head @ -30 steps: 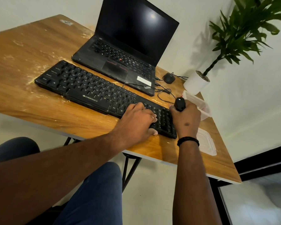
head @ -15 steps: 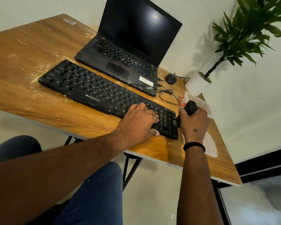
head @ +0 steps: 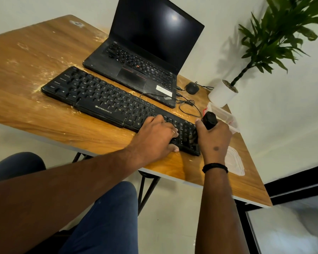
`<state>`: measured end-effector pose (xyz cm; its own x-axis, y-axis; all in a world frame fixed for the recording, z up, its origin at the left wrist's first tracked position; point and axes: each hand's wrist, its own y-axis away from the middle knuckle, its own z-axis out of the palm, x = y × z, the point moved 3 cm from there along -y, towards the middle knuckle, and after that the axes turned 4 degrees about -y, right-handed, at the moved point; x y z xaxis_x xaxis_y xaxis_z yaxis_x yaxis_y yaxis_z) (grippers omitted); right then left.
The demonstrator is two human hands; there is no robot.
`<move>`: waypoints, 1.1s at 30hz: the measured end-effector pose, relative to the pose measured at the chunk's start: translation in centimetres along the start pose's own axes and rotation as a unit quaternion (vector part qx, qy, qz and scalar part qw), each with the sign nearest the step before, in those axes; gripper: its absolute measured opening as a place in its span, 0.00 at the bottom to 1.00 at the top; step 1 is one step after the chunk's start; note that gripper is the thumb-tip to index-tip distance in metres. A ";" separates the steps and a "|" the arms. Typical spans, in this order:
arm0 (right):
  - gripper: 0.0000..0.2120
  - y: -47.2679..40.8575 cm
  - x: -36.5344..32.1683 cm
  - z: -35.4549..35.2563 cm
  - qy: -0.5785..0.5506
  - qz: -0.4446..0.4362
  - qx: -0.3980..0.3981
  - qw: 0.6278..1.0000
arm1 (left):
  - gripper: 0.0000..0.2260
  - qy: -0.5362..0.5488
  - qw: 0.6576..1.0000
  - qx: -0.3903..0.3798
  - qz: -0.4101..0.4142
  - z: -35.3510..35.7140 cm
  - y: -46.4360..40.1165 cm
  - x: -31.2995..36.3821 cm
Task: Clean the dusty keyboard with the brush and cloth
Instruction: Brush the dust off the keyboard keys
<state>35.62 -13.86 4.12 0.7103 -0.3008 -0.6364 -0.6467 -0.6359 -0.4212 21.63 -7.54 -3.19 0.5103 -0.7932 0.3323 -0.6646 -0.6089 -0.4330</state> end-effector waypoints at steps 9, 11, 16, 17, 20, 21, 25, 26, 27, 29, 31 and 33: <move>0.09 1.1 -0.1 0.4 -0.137 0.020 -0.068 0.988 | 0.24 -0.004 1.000 -0.004 -0.001 -0.1 0.0 0.1; 0.10 0.8 0.6 -1.0 -0.079 0.028 -0.017 0.996 | 0.25 -0.006 1.000 -0.007 -0.001 0.0 -0.1 0.0; 0.08 2.1 0.2 -0.8 -0.037 0.009 -0.020 0.999 | 0.25 -0.007 1.000 0.001 0.000 0.1 -0.1 0.1; 0.09 2.6 -0.1 -0.2 -0.050 -0.008 -0.035 0.998 | 0.24 -0.007 1.000 0.004 -0.002 0.1 0.0 0.1; 0.10 3.8 -0.7 0.7 -0.175 -0.005 -0.070 0.982 | 0.19 -0.004 1.000 0.010 -0.007 0.1 0.0 0.1; 0.09 3.9 -0.5 0.7 -0.196 0.000 -0.079 0.978 | 0.18 -0.002 1.000 0.010 -0.008 0.1 0.0 0.0; 0.12 3.2 2.1 -1.0 -0.129 0.031 -0.006 0.991 | 0.25 -0.007 1.000 0.003 -0.004 0.1 -0.1 0.0; 0.13 3.0 2.6 -1.5 -0.113 0.040 0.026 0.992 | 0.25 -0.007 1.000 0.003 -0.002 0.0 -0.1 0.0; 0.13 3.1 2.9 -1.7 -0.084 0.042 0.055 0.994 | 0.26 -0.007 1.000 0.004 -0.001 0.0 -0.1 0.0; 0.14 3.5 2.7 -1.7 -0.014 0.035 0.095 0.995 | 0.25 -0.004 1.000 0.006 -0.002 -0.1 -0.1 0.1; 0.14 4.1 2.2 -1.2 -0.008 0.030 0.111 0.993 | 0.25 -0.002 1.000 0.010 -0.003 -0.1 0.0 0.1; 0.13 4.7 1.5 -0.4 -0.025 0.010 0.093 0.995 | 0.25 -0.007 1.000 0.015 -0.001 -0.1 0.0 0.1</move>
<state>33.73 -17.61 1.43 0.6852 -0.2732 -0.6752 -0.7038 -0.4871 -0.5171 21.62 -7.64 -3.10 0.5196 -0.7912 0.3224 -0.6465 -0.6108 -0.4571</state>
